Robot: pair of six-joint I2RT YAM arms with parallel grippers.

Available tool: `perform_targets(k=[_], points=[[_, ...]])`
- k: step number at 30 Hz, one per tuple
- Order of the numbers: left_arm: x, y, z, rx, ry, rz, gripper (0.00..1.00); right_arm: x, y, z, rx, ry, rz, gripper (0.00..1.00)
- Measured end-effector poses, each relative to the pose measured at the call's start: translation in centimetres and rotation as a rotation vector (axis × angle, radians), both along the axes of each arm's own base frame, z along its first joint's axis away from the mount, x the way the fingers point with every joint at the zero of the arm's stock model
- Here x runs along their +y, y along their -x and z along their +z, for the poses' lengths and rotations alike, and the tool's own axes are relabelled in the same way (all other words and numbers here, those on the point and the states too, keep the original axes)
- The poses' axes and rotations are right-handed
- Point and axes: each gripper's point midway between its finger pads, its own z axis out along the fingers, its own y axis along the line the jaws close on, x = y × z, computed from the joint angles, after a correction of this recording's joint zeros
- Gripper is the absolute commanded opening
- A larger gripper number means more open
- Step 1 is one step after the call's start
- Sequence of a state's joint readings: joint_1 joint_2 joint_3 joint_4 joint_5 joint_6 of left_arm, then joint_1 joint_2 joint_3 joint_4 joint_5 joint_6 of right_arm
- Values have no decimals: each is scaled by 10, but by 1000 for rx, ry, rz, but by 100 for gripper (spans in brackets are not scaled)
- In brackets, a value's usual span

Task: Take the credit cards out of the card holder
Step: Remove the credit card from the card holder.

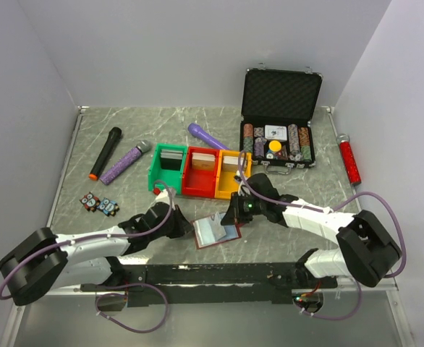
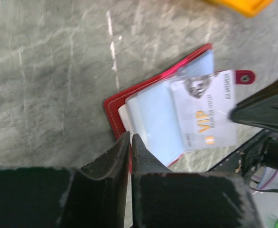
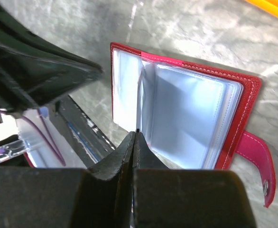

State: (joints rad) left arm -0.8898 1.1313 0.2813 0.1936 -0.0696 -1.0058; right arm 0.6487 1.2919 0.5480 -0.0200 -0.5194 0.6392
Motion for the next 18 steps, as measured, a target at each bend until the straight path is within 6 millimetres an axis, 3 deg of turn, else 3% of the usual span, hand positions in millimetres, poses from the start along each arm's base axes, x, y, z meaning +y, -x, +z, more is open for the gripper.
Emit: perform_targets(k=[4,12,18], points=[[0,-2,12,-29,25,5,13,-6,3,-6,9,36,0,0],[-1,-2,15,-44,28,-6,14,-14,3,-11,8,97,3,0],[-18,-2,27,-78,96,-74,10,-16,3,-12,1,109,7,0]])
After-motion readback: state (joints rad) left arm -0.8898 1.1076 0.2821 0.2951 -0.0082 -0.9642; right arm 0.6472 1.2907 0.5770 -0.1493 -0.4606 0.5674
